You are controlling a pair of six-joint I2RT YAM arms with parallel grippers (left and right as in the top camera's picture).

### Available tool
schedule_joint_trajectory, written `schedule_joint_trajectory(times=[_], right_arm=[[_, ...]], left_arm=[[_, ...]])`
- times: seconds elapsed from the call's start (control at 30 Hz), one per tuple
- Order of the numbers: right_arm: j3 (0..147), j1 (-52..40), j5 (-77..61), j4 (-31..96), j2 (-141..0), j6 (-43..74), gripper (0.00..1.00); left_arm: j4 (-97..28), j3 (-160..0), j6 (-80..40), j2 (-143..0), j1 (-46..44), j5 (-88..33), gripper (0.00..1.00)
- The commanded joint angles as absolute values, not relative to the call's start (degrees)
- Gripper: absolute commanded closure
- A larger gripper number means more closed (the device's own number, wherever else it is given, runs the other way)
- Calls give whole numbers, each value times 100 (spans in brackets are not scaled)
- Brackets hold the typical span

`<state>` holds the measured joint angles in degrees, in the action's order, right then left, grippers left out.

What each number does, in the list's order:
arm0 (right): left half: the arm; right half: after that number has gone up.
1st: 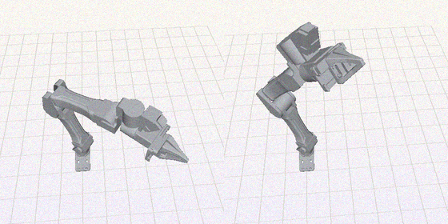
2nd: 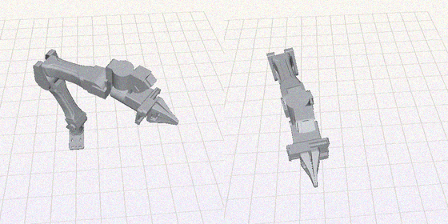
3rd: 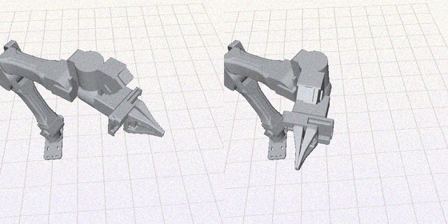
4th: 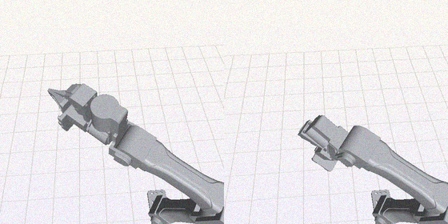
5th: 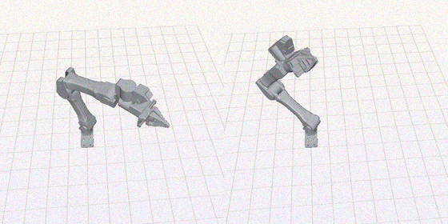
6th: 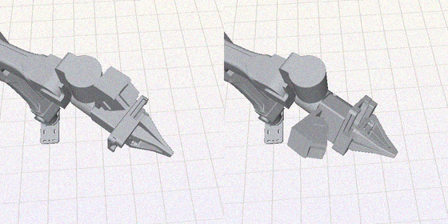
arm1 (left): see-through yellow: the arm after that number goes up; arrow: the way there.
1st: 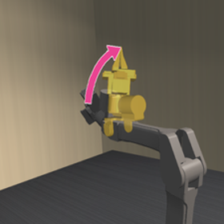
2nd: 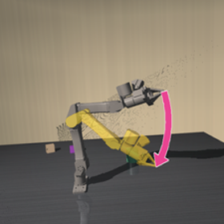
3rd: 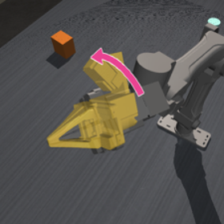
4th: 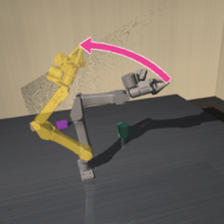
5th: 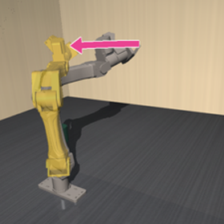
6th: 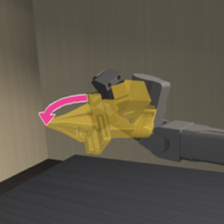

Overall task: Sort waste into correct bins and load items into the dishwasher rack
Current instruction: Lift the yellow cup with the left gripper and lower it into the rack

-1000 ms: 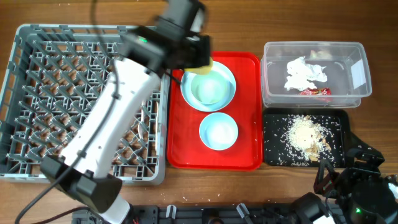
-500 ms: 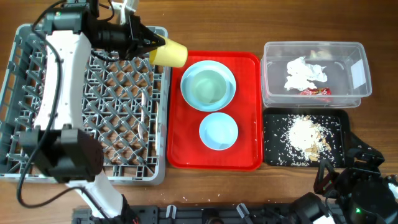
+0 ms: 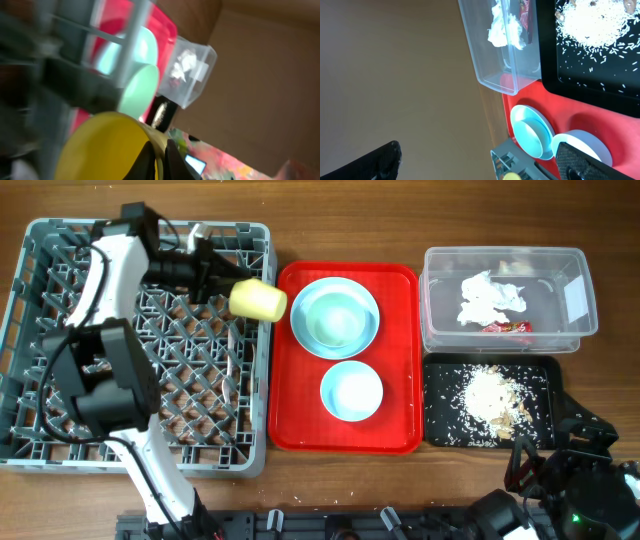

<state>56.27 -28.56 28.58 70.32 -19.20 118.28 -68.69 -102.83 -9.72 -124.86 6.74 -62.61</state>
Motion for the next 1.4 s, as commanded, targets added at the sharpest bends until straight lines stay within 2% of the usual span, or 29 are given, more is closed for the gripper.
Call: schedule_joint_trajectory(times=[0.0, 0.2, 0.23, 0.27, 0.33, 0.47, 0.53, 0.6, 0.63, 0.67, 0.7, 0.73, 0.8, 0.83, 0.87, 1.13, 1.37], right_arm=[[5612, -2851, 2936, 7037, -1859, 11867, 0], [5612, -2851, 2936, 7037, -1859, 11869, 0], [5612, -2851, 2936, 7037, -1859, 11865, 0], [5612, -2851, 2936, 7037, -1859, 11869, 0], [5612, -2851, 2939, 7037, -1859, 11867, 0], [5612, -2851, 2936, 7037, -1859, 11867, 0], [5612, -2851, 2936, 7037, -1859, 11867, 0], [5612, -2851, 2936, 7037, -1859, 11867, 0], [5612, -2851, 2936, 7037, -1859, 11867, 0], [5612, -2851, 2939, 7037, -1859, 11867, 0], [5612, -2851, 2936, 7037, -1859, 11867, 0], [5612, -2851, 2936, 7037, -1859, 11867, 0], [5612, -2851, 2936, 7037, -1859, 11867, 0], [5612, -2851, 2936, 7037, -1859, 11867, 0], [5612, -2851, 2936, 7037, -1859, 11867, 0], [5612, -2851, 2936, 7037, -1859, 11867, 1], [5612, -2851, 2936, 7037, -1859, 11867, 0]], left_arm=[[-6587, -9819, -770, -12658, 921, -4204, 96], [-6119, -9819, -819, -12656, 934, -4036, 82], [-6077, -9821, -851, -12654, 934, -4038, 76], [-6029, -9830, -993, -12654, 943, -4036, 59], [-5977, -9970, -1343, -12617, 996, -4038, 42], [-6018, -10604, -1793, -11876, 1033, -4023, 25], [-6018, -10641, -1916, -11310, 967, -3677, 23], [-6267, -10641, -1918, -10626, 755, -2770, 28], [-6512, -10641, -2008, -10272, 554, -2130, 38], [-6722, -10641, -2023, -10071, 353, -1747, 60], [-6917, -10641, -2023, -9966, 145, -1485, 87], [-7135, -10639, -2023, -9937, -128, -1223, 96], [-7406, -10449, -2213, -10031, -816, -644, 96], [-7334, -10033, -2770, -10130, -1247, 99, 96], [-7218, -9832, -2794, -10167, -1337, 141, 96], [-6372, -8930, -2788, -10473, -1361, 263, 96], [-5548, -8923, -2792, -10481, -1361, 567, 96]])
